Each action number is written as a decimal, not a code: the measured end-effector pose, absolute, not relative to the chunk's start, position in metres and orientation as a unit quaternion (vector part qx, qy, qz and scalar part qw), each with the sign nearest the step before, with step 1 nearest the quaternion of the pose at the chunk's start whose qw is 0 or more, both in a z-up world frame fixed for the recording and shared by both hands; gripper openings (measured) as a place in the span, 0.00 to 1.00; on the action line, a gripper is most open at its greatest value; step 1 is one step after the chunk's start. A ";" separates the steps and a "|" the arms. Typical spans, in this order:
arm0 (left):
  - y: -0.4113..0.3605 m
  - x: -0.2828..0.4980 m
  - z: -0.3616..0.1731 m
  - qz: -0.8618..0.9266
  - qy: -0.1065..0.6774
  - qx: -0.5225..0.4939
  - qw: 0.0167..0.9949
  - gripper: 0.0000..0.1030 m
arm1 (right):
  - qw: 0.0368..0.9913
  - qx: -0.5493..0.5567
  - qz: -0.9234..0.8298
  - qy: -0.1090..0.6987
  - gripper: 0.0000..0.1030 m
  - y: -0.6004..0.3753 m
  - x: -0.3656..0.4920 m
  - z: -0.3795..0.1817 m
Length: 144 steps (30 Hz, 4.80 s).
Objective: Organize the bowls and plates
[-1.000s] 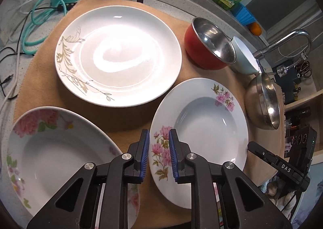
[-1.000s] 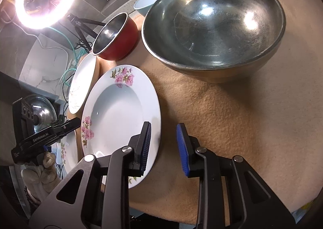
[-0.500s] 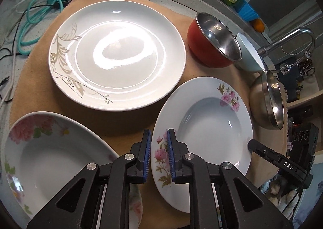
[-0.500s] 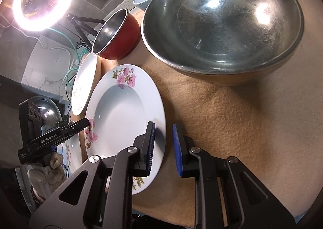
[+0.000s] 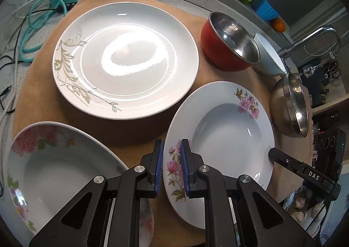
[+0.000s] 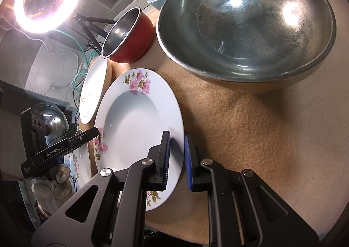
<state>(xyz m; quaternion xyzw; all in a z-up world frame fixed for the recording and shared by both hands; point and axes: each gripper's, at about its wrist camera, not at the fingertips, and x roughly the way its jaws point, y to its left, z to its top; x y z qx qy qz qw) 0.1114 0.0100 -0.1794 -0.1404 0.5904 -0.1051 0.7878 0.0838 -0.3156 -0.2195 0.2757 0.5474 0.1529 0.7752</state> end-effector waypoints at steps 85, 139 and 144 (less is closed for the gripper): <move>0.093 0.007 -0.129 0.036 0.503 -0.199 0.840 0.21 | 0.810 0.125 0.251 0.515 0.38 -0.225 0.065 -0.142; 0.176 -0.021 -0.185 0.073 0.522 -0.294 0.797 0.11 | 0.729 0.077 0.338 0.590 0.10 -0.075 0.103 -0.206; 0.170 -0.020 -0.178 0.071 0.519 -0.284 0.803 0.11 | 0.732 0.083 0.336 0.587 0.10 -0.080 0.102 -0.203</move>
